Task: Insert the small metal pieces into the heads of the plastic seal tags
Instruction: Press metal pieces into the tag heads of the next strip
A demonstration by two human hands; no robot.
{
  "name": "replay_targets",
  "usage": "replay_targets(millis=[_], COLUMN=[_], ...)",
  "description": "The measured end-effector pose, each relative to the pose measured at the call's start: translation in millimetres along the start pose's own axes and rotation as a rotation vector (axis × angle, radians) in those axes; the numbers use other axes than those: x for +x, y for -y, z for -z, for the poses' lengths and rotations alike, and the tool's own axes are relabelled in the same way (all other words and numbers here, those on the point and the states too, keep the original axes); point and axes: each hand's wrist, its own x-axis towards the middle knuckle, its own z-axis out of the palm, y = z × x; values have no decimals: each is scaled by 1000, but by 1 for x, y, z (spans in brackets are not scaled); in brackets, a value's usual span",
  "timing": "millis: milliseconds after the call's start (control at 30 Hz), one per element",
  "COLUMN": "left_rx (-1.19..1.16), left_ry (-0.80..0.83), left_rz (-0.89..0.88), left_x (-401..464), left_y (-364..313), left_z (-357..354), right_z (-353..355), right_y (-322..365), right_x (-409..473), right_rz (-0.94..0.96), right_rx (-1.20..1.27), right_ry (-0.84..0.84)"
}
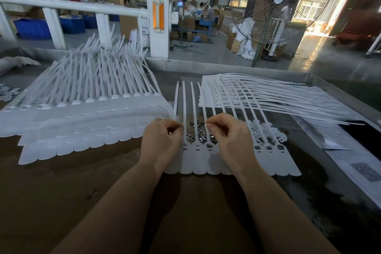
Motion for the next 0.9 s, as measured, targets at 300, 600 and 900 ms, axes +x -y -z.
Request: replay_targets(millis=[300, 600, 900], left_rx=[298, 301, 295], left_ry=[-76, -40, -41], left_rz=[32, 54, 47], left_x=[-1, -2, -2], left_y=[12, 12, 13], left_z=[-4, -3, -3], right_z=[14, 23, 20], right_y=[-10, -12, -7], right_x=[9, 6, 5], right_rz=[-114, -138, -200], right_rx=[-91, -144, -222], right_ry=[86, 222, 314])
